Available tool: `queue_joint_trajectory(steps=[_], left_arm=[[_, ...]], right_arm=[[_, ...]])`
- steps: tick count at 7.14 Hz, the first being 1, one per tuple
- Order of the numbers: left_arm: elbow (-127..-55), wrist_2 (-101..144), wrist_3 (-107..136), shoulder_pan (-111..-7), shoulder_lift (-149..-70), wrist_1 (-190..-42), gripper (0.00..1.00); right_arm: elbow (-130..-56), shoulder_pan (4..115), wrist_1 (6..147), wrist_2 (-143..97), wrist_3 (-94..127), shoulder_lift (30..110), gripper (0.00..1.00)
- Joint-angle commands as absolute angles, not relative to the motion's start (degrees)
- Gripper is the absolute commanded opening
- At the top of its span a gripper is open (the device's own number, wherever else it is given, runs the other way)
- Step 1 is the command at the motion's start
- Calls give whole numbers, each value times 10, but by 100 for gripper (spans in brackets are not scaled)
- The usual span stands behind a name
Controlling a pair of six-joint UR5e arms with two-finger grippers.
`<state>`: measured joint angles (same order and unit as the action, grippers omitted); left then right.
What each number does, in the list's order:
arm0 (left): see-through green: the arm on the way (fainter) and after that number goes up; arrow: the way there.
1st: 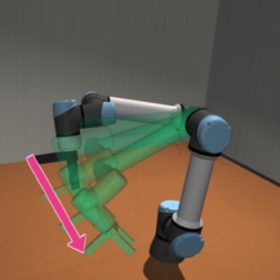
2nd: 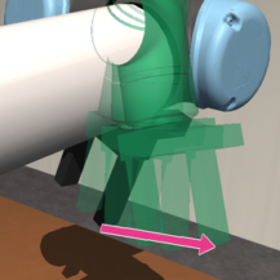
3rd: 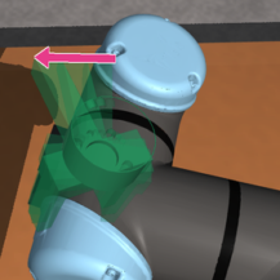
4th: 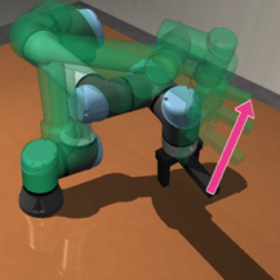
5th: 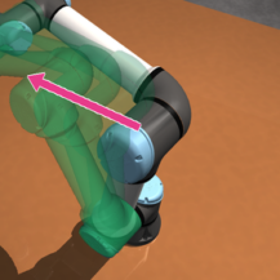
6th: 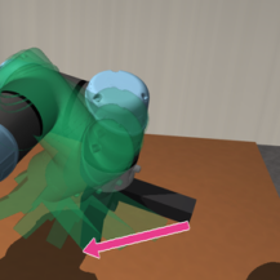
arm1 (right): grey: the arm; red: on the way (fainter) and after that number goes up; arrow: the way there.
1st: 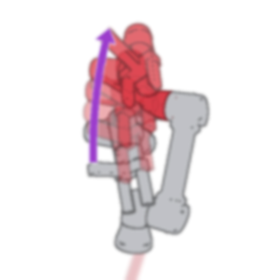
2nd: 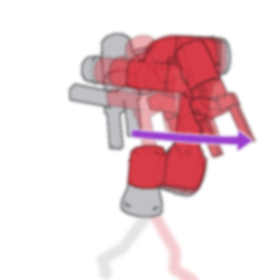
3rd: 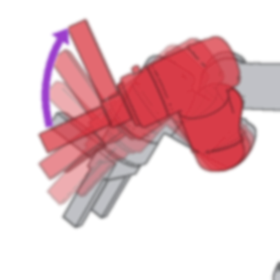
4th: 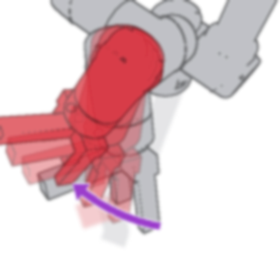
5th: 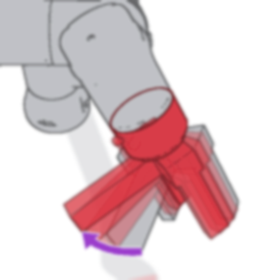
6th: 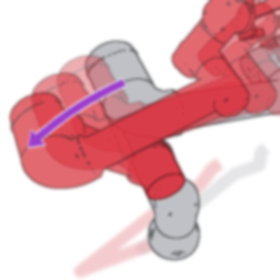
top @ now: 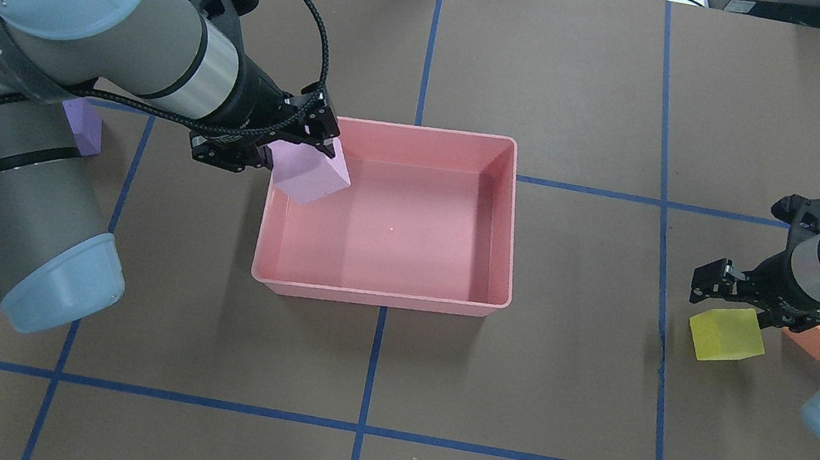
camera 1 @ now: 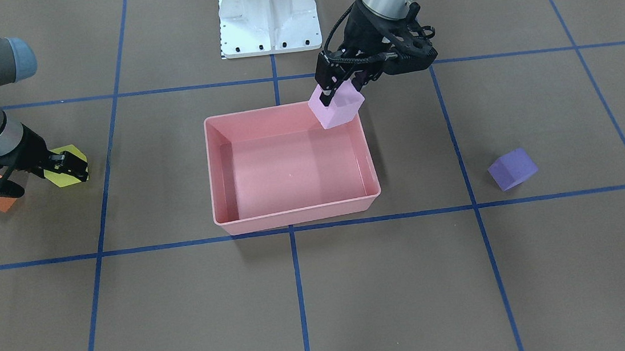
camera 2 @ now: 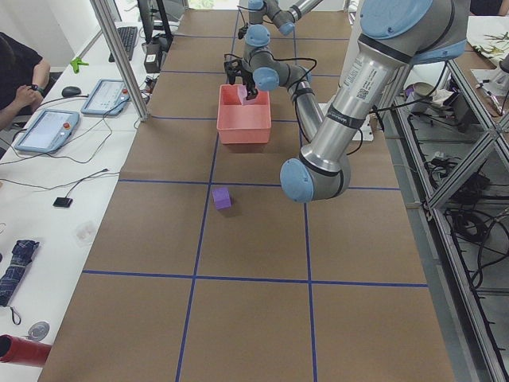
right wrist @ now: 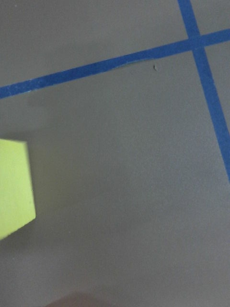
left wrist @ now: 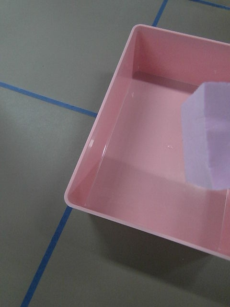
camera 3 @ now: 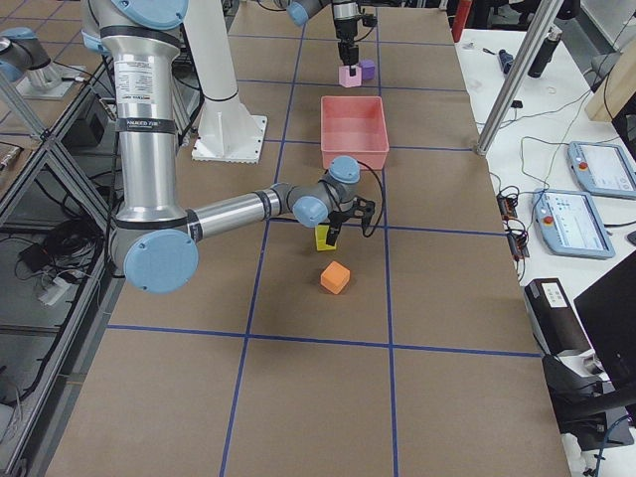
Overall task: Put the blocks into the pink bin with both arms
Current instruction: 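Carry the pink cube into the bin with left gripper while right reaches yellow cube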
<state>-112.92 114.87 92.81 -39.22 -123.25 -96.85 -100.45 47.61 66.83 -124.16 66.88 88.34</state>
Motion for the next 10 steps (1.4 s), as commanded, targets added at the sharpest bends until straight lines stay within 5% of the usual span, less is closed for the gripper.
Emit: queue_joint_trajectory(steps=[1, 7, 8, 9, 10], left_arm=[[-1129, 1143, 928, -387, -1230, -969, 0], [-1123, 1133, 928, -374, -1229, -969, 0], [-1123, 1133, 928, -371, -1228, -969, 0], [-1123, 1133, 928, -367, -1228, -969, 0], [-1123, 1132, 928, -362, -1229, -969, 0]], right_arm=[[-1005, 473, 672, -1238, 669, 882, 100], [-1012, 441, 672, -1237, 664, 894, 98], [-1026, 440, 672, -1237, 664, 910, 80], [-1041, 441, 672, -1237, 664, 923, 31], [-1048, 442, 672, -1237, 662, 930, 0]])
